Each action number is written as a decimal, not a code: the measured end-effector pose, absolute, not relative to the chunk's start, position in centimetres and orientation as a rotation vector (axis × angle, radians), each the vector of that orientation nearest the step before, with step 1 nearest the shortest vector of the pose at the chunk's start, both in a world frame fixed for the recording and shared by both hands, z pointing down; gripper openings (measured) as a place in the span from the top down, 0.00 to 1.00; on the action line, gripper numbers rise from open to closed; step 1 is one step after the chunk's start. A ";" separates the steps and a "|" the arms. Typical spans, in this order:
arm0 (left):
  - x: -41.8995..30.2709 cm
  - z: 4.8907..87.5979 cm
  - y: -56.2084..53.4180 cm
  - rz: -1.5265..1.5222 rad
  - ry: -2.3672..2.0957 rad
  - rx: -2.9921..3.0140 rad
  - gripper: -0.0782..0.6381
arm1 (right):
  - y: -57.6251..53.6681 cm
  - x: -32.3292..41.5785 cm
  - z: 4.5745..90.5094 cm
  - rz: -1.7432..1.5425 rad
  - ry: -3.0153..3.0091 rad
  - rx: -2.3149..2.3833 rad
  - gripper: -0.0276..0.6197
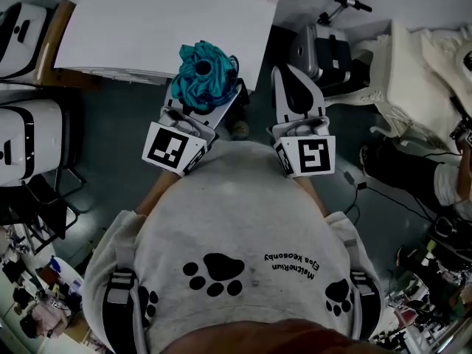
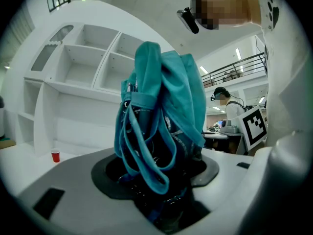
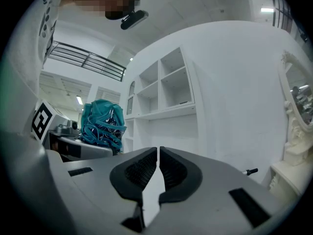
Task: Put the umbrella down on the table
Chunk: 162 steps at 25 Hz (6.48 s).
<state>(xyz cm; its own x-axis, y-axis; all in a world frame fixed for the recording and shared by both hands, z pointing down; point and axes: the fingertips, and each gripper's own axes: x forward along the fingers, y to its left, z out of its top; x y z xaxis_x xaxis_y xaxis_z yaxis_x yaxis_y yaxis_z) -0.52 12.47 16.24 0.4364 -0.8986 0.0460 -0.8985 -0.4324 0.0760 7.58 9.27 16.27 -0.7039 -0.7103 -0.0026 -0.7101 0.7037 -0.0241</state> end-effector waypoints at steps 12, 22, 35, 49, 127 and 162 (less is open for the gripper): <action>0.0 18.6 8.8 0.123 -1.565 2.549 0.52 | 5.5 7.9 17.9 -0.064 2.908 -1.215 0.89; -1.7 23.6 5.5 0.308 -1.453 2.560 0.52 | 2.6 5.5 21.1 -0.110 2.911 -1.272 0.89; -4.2 31.1 0.5 0.329 -1.321 2.573 0.52 | -0.9 2.5 29.6 -0.209 2.999 -1.342 0.89; -6.1 35.2 -4.8 0.358 -1.130 2.543 0.52 | -5.7 -0.3 35.0 -0.290 3.006 -1.480 0.89; -5.8 48.5 -16.2 0.685 -0.926 2.137 0.52 | -15.7 -1.4 42.9 -0.535 2.999 -1.632 0.89; -5.2 50.6 -16.2 0.728 -0.858 2.046 0.51 | -15.1 -1.3 47.2 -0.834 3.133 -1.566 0.89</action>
<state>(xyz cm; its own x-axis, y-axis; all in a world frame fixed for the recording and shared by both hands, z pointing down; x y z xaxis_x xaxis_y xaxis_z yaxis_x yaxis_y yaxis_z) -5.17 -16.21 50.57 0.6070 -0.3198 0.7275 -0.7698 -0.4639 0.4384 -1.31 -15.14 47.20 -0.5376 -0.6150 0.5769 -0.8204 0.5395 -0.1894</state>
